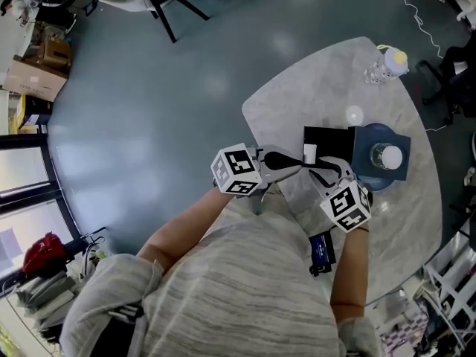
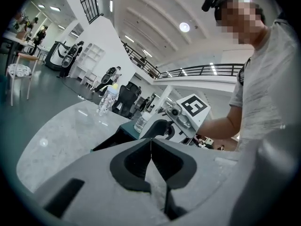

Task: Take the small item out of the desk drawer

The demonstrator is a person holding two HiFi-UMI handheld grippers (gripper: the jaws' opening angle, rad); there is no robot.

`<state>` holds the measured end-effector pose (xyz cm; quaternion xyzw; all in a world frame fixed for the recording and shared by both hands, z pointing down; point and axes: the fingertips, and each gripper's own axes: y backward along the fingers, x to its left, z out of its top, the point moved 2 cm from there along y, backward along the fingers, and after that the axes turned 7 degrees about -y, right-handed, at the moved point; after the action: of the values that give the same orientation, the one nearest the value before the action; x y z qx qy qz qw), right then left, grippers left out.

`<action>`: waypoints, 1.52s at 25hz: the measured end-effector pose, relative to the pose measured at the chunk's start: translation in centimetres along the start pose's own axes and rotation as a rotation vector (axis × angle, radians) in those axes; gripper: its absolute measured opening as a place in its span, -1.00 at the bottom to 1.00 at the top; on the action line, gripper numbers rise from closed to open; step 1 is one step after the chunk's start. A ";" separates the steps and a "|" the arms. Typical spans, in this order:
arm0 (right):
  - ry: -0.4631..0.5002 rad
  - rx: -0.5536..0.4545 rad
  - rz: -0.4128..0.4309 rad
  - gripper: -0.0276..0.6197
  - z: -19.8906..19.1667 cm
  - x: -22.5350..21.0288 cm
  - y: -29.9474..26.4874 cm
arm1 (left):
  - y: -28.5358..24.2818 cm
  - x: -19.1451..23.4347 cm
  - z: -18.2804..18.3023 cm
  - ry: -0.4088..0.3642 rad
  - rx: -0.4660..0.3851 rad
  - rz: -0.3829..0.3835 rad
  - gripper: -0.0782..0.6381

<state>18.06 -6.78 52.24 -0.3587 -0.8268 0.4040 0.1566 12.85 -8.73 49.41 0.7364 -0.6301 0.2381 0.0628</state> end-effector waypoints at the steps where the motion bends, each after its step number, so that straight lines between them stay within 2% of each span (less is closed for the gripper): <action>1: 0.018 0.027 0.007 -0.56 -0.1 -0.2 -0.7 | 0.1 0.5 0.1 0.003 -0.004 -0.001 -0.74; 11: 0.188 0.281 0.102 -0.35 -2.1 -1.8 -5.8 | 1.6 3.6 -0.7 0.056 -0.021 0.006 -0.74; 14: 0.213 0.336 0.134 -0.27 -2.7 -2.2 -6.9 | 1.9 4.4 -1.1 0.071 -0.024 0.009 -0.74; 19: 0.238 0.414 0.201 -0.23 -3.7 -2.5 -8.2 | 2.2 5.4 -1.1 0.081 -0.028 0.005 -0.74; 25: 0.250 0.484 0.263 -0.23 -4.4 -2.6 -9.2 | 2.1 6.2 -0.9 0.089 -0.038 -0.002 -0.74; 33: 0.234 0.535 0.298 -0.21 -4.9 -2.8 -9.7 | 2.1 6.9 -1.0 0.102 -0.047 0.002 -0.74; 35: 0.222 0.541 0.287 -0.21 -4.8 -3.0 -9.8 | 2.1 7.0 -0.9 0.101 -0.050 0.001 -0.74; 38: 0.206 0.537 0.225 -0.21 -4.5 -4.0 -9.6 | 2.3 7.0 -0.8 0.101 -0.055 -0.002 -0.74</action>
<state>18.82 -11.16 62.69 -0.4327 -0.6255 0.5844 0.2829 11.13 -15.18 52.65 0.7220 -0.6319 0.2575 0.1147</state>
